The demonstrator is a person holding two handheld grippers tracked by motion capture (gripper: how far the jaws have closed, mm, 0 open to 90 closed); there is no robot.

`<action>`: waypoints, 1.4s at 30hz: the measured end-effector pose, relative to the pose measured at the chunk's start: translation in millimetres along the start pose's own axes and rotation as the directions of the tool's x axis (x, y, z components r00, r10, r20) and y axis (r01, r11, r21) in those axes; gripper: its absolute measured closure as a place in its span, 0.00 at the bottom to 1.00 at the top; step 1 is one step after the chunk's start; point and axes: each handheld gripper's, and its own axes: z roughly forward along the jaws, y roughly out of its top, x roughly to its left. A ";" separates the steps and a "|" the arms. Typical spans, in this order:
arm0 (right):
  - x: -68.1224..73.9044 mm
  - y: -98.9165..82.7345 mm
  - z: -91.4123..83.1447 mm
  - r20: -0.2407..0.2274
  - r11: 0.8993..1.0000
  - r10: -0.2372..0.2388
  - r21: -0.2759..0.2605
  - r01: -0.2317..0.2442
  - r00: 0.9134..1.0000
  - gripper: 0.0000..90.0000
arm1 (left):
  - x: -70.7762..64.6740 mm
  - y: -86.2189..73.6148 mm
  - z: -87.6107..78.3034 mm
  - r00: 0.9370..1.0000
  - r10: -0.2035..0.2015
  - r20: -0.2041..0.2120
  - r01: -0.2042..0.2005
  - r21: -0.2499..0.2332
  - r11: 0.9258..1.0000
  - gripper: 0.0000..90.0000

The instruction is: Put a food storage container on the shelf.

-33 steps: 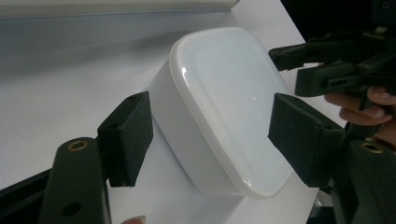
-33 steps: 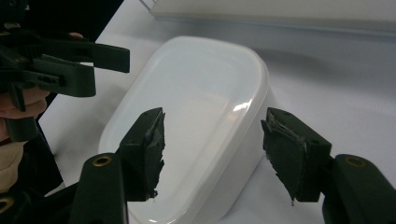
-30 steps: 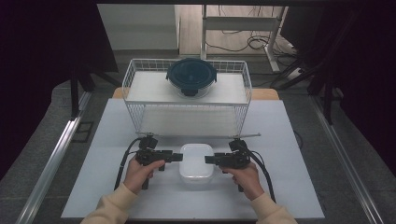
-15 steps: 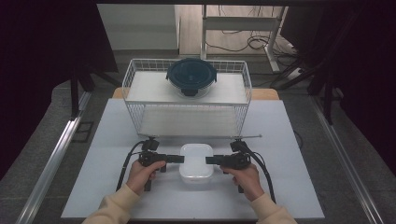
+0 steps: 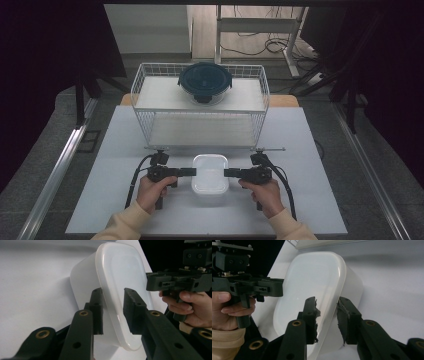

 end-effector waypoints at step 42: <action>57.5 13.4 -41.8 0.054 0.950 -0.269 -0.151 0.274 0.962 0.88 | -54.5 10.6 -46.6 0.974 0.219 -0.048 -0.224 -0.152 0.963 0.88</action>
